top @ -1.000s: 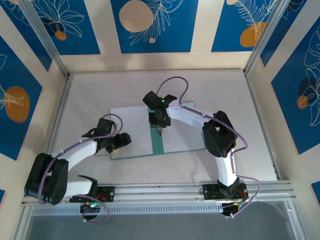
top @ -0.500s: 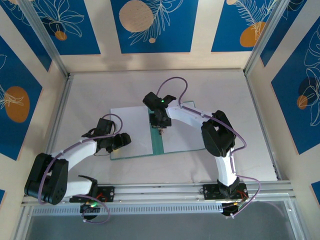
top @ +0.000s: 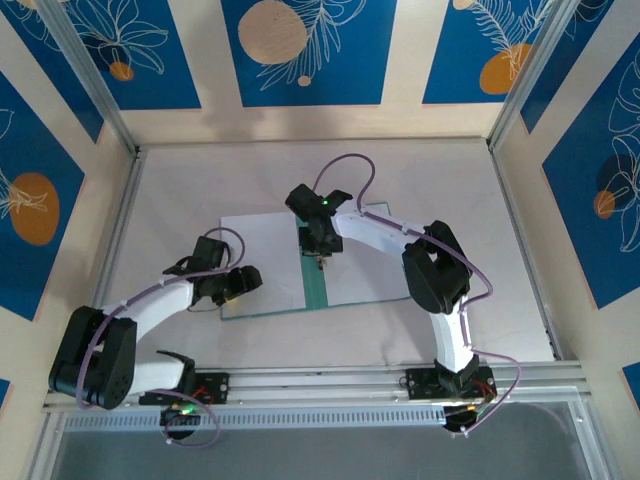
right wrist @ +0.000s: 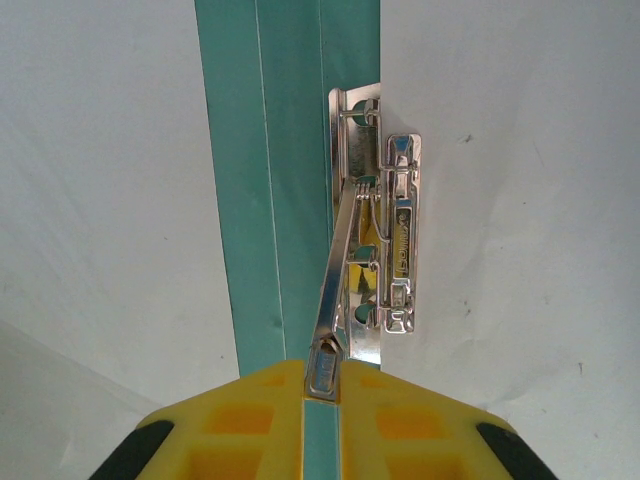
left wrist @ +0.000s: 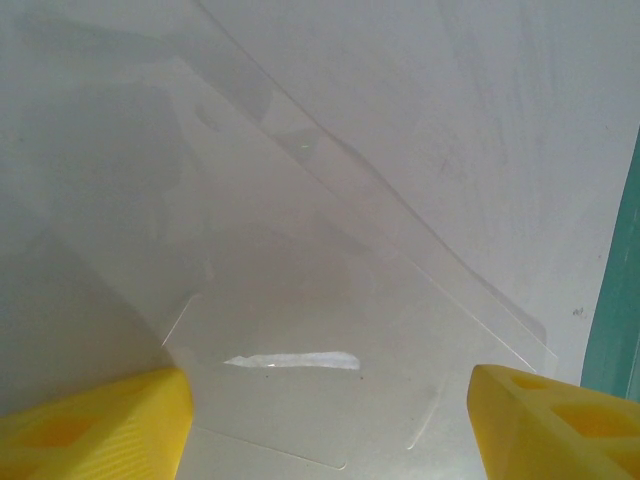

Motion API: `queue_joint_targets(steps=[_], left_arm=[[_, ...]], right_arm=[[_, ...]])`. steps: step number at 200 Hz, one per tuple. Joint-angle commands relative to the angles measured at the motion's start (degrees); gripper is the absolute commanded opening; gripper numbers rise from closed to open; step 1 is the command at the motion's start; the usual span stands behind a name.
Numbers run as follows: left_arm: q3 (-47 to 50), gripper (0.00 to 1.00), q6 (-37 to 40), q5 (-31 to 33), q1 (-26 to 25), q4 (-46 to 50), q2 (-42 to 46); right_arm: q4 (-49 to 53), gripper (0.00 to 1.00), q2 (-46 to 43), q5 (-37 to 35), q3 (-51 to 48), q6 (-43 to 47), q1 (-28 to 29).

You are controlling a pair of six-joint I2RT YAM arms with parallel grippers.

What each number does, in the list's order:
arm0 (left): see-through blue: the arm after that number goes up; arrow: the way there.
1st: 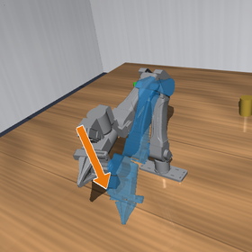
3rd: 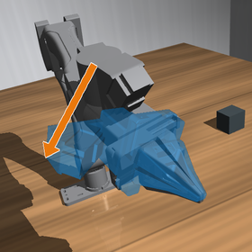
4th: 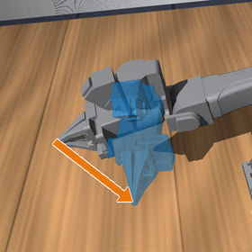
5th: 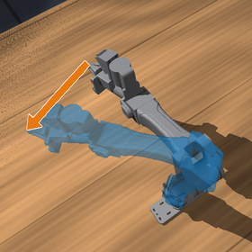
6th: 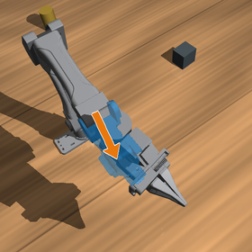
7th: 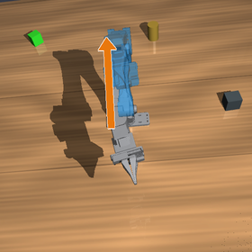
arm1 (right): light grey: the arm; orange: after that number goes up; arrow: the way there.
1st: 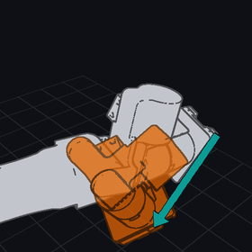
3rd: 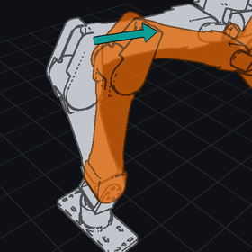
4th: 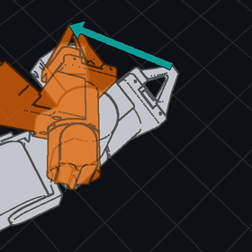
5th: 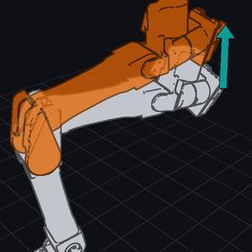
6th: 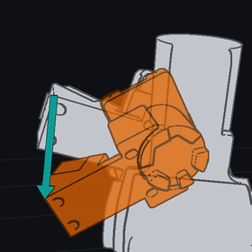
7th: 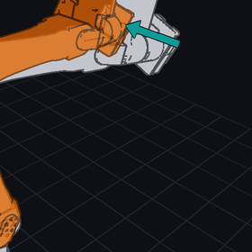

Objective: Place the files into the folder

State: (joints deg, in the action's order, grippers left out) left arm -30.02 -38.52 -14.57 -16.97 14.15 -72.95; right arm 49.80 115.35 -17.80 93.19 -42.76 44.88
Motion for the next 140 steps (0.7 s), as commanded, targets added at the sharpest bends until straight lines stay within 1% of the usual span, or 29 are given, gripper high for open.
queue_joint_targets(steps=[1,37,140], left_arm=[[1.2,0.74,0.9,-0.5,0.9,1.0,-0.8],[1.3,0.74,0.9,-0.5,0.9,0.9,-0.8],[1.8,0.74,1.0,-0.5,1.2,0.9,-1.2]], right_arm=[[1.5,0.16,0.7,-0.8,1.0,0.6,-0.2],[2.3,0.13,0.7,-1.9,0.7,1.2,-0.2],[2.6,0.11,-0.1,-3.8,-2.4,1.9,-0.6]])
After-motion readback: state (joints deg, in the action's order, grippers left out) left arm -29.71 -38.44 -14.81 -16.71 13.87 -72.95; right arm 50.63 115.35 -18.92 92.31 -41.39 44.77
